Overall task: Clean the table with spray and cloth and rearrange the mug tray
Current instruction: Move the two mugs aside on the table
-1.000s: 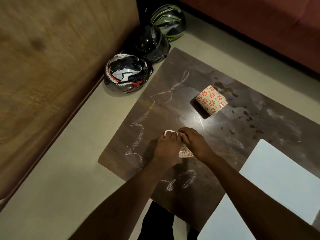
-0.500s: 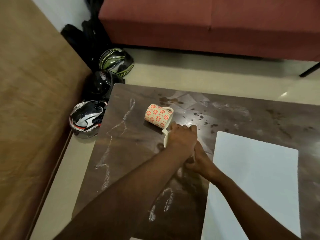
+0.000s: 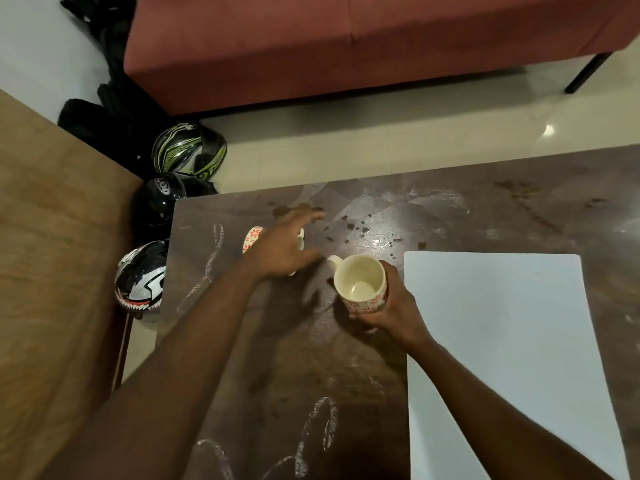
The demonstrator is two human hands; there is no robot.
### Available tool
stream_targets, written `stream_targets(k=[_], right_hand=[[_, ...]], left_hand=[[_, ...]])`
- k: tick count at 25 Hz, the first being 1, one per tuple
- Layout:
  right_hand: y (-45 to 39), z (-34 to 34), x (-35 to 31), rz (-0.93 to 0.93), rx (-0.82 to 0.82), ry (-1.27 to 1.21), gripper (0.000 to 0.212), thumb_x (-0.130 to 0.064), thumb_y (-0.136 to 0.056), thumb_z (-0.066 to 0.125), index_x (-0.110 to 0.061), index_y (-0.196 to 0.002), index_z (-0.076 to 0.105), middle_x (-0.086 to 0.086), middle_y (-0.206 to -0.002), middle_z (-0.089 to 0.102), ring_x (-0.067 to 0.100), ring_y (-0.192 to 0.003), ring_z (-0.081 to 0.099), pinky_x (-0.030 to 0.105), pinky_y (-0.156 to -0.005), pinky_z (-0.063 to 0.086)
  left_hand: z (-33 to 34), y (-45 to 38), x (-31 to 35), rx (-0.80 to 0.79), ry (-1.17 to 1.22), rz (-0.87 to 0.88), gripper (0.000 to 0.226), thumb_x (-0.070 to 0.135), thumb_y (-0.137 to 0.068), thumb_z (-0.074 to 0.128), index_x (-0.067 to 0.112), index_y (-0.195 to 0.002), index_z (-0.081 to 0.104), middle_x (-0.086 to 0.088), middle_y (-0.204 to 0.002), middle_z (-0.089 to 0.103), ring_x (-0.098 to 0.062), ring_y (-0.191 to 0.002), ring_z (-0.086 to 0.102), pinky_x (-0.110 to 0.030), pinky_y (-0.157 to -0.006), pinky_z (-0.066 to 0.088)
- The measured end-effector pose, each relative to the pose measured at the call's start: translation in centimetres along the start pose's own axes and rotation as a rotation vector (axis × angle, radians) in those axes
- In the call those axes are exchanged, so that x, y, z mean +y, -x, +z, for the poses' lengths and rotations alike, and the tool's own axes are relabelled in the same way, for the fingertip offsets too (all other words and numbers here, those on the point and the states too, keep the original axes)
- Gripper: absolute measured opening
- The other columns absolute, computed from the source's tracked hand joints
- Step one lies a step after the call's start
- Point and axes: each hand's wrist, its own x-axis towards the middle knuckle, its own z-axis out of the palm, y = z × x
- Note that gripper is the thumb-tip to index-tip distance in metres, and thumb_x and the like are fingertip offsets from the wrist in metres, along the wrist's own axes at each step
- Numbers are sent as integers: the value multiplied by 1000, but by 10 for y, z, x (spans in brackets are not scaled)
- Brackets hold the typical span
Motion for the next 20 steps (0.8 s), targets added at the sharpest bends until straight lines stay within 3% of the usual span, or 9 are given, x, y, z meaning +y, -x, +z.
stream_targets(k=[2,5,9,13,16,18,20], right_hand=[[-2,-3,1,17,23,-10,88,-28,-60,88,-36,-125,30,-34,-115,40,-13,-104,46,-5,-81,33],[-4,-1,-1,26,22,-33,82,-21,-60,88,-38,-119,33,-34,-112,39,-21,-101,43,-8,-78,32],[1,7,5,52,-6,-80,78,-22,-57,88,-41,-113,37,-30,-113,43,-25,-102,42,-7,-77,32],[5,11,8,57,-21,-114,75,-31,-53,82,-39,-113,39,-29,-115,44,-18,-107,44,-2,-83,36],[4,5,10,76,-81,-83,82,-19,-59,84,-40,-120,34,-29,-126,36,-2,-121,41,12,-98,35],[6,-5,6,99,-67,-86,88,-4,-70,79,-40,-130,25,-15,-145,31,10,-134,31,27,-109,33],[11,-19,-3,112,5,-114,86,0,-76,72,-38,-136,23,-6,-153,24,9,-136,24,35,-111,28]], left_hand=[[-10,0,-29,-67,-214,-68,80,41,-74,66,35,-147,35,1,-155,38,-24,-141,38,-45,-114,32],[0,3,-49,-212,-559,-29,101,36,-72,77,31,-155,20,-1,-162,23,-27,-148,23,-44,-120,18],[17,-4,-56,-25,-727,57,104,30,-71,80,26,-155,20,-4,-156,34,-28,-139,37,-43,-117,21],[31,-12,-64,60,-831,104,95,21,-61,84,13,-146,42,-14,-136,57,-36,-117,58,-49,-102,41],[30,-7,-59,125,-747,101,90,28,-60,84,10,-140,47,-13,-134,58,-35,-114,57,-44,-92,44],[28,0,-47,167,-540,8,92,35,-62,83,12,-141,42,-10,-134,56,-32,-117,53,-41,-93,40],[30,3,-28,258,-313,-32,90,38,-61,85,13,-136,44,-9,-127,57,-31,-113,55,-41,-90,42]])
